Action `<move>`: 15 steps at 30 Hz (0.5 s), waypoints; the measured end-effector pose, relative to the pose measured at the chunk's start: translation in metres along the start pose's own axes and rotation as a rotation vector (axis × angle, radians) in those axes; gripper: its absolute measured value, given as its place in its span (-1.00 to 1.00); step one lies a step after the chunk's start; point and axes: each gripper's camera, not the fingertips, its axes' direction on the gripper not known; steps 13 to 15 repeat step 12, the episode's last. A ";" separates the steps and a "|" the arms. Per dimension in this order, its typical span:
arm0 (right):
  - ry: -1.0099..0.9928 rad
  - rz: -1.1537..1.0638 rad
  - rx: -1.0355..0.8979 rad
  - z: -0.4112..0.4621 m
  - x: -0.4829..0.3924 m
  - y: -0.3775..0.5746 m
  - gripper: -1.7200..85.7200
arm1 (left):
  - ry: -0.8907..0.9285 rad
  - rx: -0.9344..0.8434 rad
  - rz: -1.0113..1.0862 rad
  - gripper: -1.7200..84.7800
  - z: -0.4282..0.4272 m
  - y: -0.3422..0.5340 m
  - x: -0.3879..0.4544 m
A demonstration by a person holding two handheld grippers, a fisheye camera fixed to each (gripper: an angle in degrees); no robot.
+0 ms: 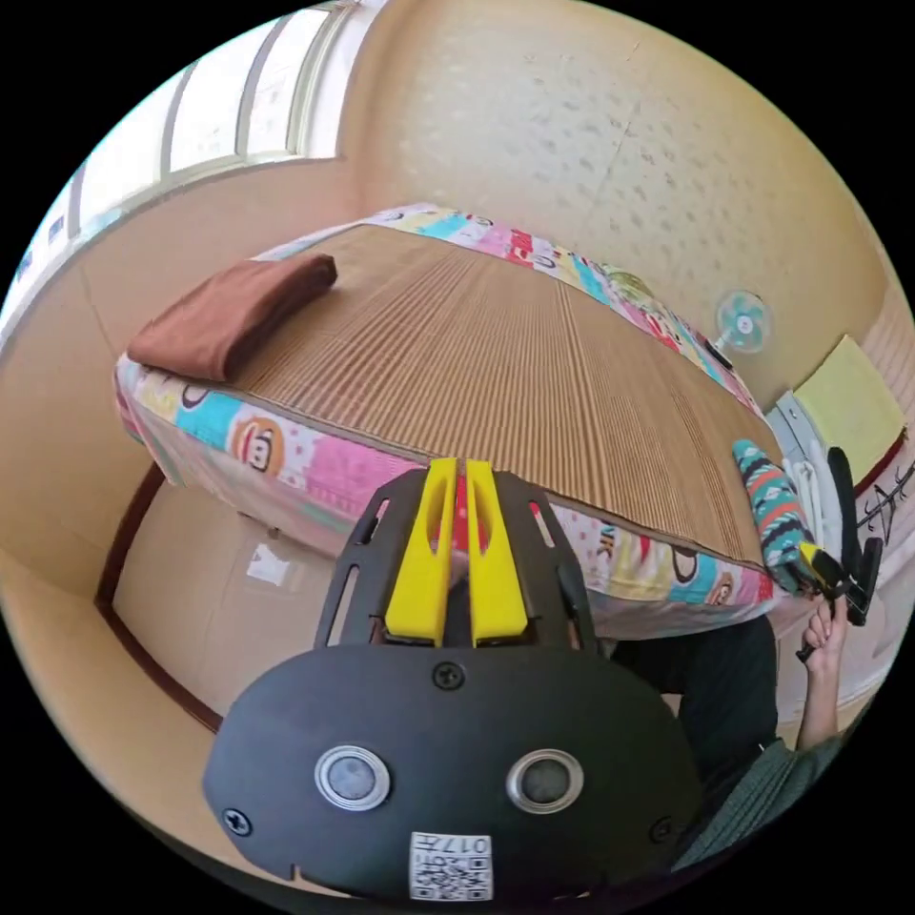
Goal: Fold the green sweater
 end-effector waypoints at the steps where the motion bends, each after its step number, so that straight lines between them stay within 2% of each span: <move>1: 0.004 -0.008 -0.010 0.004 -0.004 -0.002 -0.95 | -0.099 0.021 -0.021 -0.78 -0.007 -0.025 -0.033; 4: 0.040 -0.042 -0.064 0.021 -0.021 -0.009 -0.95 | -0.285 -0.055 -0.066 -0.56 0.013 -0.092 -0.102; 6: 0.056 -0.038 -0.099 0.028 -0.024 -0.013 -0.95 | -0.289 -0.113 -0.066 -0.54 0.034 -0.124 -0.132; 10: 0.069 0.006 -0.123 0.026 -0.017 -0.015 -0.95 | -0.315 -0.309 -0.104 -0.63 0.082 -0.171 -0.173; 11: 0.075 0.027 -0.117 0.021 -0.013 -0.015 -0.95 | -0.400 -0.327 -0.164 -0.70 0.081 -0.182 -0.178; 12: 0.084 0.044 -0.102 0.015 -0.009 -0.013 -0.95 | -0.405 -0.315 -0.210 -0.76 0.076 -0.187 -0.181; 15: 0.084 0.044 -0.102 0.015 -0.009 -0.013 -0.95 | -0.405 -0.315 -0.210 -0.76 0.076 -0.187 -0.181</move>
